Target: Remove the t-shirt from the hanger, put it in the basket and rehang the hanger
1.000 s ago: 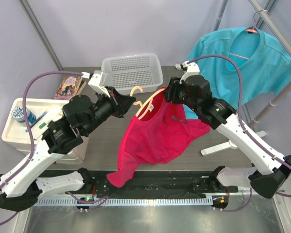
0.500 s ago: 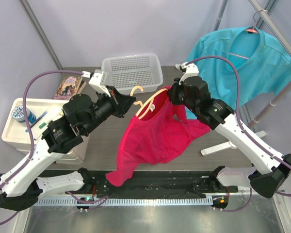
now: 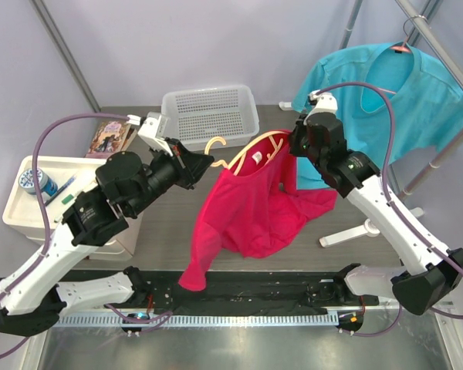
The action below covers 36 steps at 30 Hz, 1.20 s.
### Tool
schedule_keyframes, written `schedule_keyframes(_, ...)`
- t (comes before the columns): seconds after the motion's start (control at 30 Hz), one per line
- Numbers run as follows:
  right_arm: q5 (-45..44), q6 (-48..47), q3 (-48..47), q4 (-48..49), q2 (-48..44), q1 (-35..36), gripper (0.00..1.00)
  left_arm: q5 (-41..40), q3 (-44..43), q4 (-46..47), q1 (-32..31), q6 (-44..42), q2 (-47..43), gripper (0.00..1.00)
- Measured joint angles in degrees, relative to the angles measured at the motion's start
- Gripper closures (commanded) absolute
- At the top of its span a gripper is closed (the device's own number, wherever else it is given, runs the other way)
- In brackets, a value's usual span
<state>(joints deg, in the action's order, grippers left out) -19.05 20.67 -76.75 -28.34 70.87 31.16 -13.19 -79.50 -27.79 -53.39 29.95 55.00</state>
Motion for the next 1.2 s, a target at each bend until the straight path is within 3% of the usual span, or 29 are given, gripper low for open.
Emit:
schedule_keyframes(0.2,2.3,0.1,1.3,-0.2,1.9,-8.2,0.99,-0.1,0.0,0.1,0.0,0.0,-1.0,1.0)
schedule_keyframes(0.47,11.7,1.6,9.0,1.6,0.3,-9.3,0.99,-2.1,1.2,2.1,0.0,0.8,-2.5,1.0)
schedule_keyframes(0.57,15.1,2.2,11.4,1.4,-1.5,-8.7,0.73,-2.9,1.2,3.4,0.0,1.0,-1.1,1.0)
schedule_keyframes(0.6,16.4,2.3,11.6,1.1,-2.0,-8.5,0.56,-3.3,1.1,3.9,0.0,1.0,-0.3,1.0)
schedule_keyframes(0.7,18.6,2.2,11.5,0.0,-3.6,-8.4,0.39,-3.9,0.0,4.4,0.0,0.7,3.0,1.0)
schedule_keyframes(0.93,22.5,5.3,8.9,-4.2,-11.4,-8.1,0.34,-3.2,-2.2,5.3,0.0,-0.3,8.8,1.0)
schedule_keyframes(1.2,30.9,21.8,8.2,6.0,-15.5,-6.3,0.36,-0.7,-1.0,7.6,0.0,0.9,8.4,1.0)
